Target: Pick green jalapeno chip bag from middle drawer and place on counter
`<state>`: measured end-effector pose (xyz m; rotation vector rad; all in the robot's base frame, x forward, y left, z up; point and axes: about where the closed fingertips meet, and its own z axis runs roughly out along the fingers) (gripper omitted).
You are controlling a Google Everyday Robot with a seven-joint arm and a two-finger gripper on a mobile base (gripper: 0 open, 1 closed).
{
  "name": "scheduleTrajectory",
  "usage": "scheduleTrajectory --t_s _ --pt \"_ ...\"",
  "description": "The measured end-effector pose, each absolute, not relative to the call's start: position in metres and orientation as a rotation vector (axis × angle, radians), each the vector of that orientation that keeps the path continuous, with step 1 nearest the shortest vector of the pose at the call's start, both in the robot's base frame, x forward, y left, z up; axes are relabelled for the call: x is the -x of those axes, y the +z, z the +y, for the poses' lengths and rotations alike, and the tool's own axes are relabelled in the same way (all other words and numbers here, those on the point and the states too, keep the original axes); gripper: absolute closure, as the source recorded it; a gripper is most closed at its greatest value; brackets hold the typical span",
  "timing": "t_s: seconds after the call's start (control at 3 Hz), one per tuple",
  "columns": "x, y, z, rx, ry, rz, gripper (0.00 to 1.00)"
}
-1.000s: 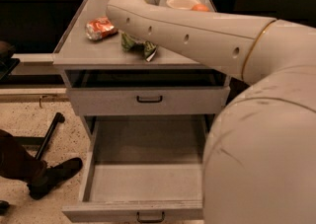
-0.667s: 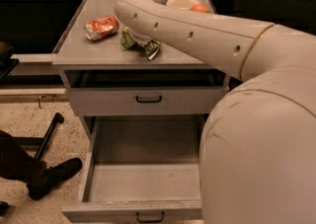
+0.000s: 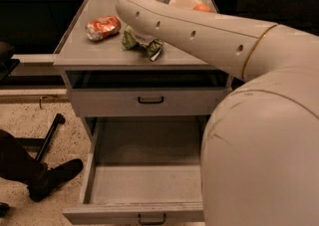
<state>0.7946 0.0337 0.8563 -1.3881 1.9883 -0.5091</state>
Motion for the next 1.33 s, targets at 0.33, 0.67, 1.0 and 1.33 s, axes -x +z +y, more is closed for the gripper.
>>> scheduleTrajectory --t_s 0.33,0.67,1.0,1.33 --pt "-0.7946 0.8562 0.0337 1.388 -0.509 1.988 0.35" --pt "-0.7946 0.8562 0.0337 1.388 -0.509 1.988 0.12" --pt "-0.7946 0.8561 0.0337 1.388 -0.509 1.988 0.0" --pt "-0.7946 0.8561 0.0337 1.388 -0.509 1.989 0.0"
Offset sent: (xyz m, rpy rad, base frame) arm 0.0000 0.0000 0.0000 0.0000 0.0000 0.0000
